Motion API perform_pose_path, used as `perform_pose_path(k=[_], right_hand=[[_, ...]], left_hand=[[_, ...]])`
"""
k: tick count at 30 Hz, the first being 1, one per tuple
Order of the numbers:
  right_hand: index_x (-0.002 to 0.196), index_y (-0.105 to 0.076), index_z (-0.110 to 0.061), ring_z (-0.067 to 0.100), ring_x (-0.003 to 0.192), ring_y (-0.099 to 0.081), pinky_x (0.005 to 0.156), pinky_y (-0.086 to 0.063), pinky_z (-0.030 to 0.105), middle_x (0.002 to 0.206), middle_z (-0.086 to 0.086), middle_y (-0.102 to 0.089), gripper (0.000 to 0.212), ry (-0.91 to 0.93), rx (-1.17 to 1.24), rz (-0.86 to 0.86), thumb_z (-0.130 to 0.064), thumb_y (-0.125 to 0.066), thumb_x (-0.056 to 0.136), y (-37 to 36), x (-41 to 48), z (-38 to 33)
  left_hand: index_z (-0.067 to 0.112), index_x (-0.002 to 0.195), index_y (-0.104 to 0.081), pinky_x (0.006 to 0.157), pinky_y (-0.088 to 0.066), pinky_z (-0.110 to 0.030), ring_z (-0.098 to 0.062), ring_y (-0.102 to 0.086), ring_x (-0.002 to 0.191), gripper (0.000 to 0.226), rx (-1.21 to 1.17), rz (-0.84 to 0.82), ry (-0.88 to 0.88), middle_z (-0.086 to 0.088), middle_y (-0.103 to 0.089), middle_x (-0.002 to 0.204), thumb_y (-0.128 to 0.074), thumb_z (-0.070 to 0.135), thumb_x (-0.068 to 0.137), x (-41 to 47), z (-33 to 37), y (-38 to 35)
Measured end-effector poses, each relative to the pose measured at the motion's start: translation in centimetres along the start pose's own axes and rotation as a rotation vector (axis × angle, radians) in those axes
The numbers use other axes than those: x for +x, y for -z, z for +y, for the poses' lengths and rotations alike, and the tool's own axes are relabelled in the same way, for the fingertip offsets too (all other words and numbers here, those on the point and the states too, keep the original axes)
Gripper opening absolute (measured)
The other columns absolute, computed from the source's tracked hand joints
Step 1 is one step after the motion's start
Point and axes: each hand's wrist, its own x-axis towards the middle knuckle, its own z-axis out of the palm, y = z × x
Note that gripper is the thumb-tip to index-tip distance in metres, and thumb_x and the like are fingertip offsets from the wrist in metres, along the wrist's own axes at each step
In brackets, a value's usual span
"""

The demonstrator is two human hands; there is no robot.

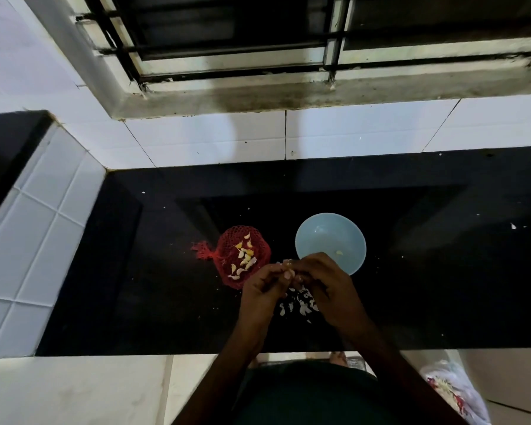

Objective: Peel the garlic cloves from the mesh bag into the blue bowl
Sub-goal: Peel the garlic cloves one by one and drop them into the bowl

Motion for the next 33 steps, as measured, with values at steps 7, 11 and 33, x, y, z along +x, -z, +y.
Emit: perform_pose_path(k=[7, 11, 33], right_hand=[[0.096, -0.076, -0.010, -0.005, 0.098, -0.060, 0.083, -0.050, 0.015, 0.099, -0.003, -0.066, 0.022, 0.039, -0.094, 0.083, 0.008, -0.074, 0.083, 1.5, 0.2, 0.7], [0.092, -0.069, -0.014, 0.002, 0.095, -0.061, 0.079, -0.050, 0.020, 0.097, -0.004, -0.064, 0.023, 0.050, -0.082, 0.063, 0.007, -0.073, 0.085, 1.9, 0.6, 1.0], [0.110, -0.062, -0.015, 0.010, 0.101, -0.061, 0.084, -0.049, 0.023, 0.106, -0.006, -0.058, 0.013, -0.163, 0.079, -0.065, -0.009, -0.056, 0.101, 0.5, 0.2, 0.3]], left_hand=[[0.011, 0.107, -0.073, 0.086, -0.058, -0.028, -0.021, -0.073, 0.092, 0.018, 0.022, -0.096, 0.070, -0.009, -0.077, 0.098, -0.061, 0.013, 0.093, -0.1, 0.3, -0.2], [0.006, 0.111, -0.068, 0.082, -0.059, -0.028, -0.025, -0.075, 0.093, 0.029, 0.053, -0.129, 0.053, -0.013, -0.077, 0.097, -0.064, 0.024, 0.089, 0.1, 0.6, -0.6], [0.006, 0.103, -0.057, 0.068, -0.050, -0.024, -0.010, -0.060, 0.073, 0.022, 0.326, -0.133, -0.086, -0.009, -0.062, 0.084, -0.046, 0.023, 0.108, 1.0, -0.6, -0.6]])
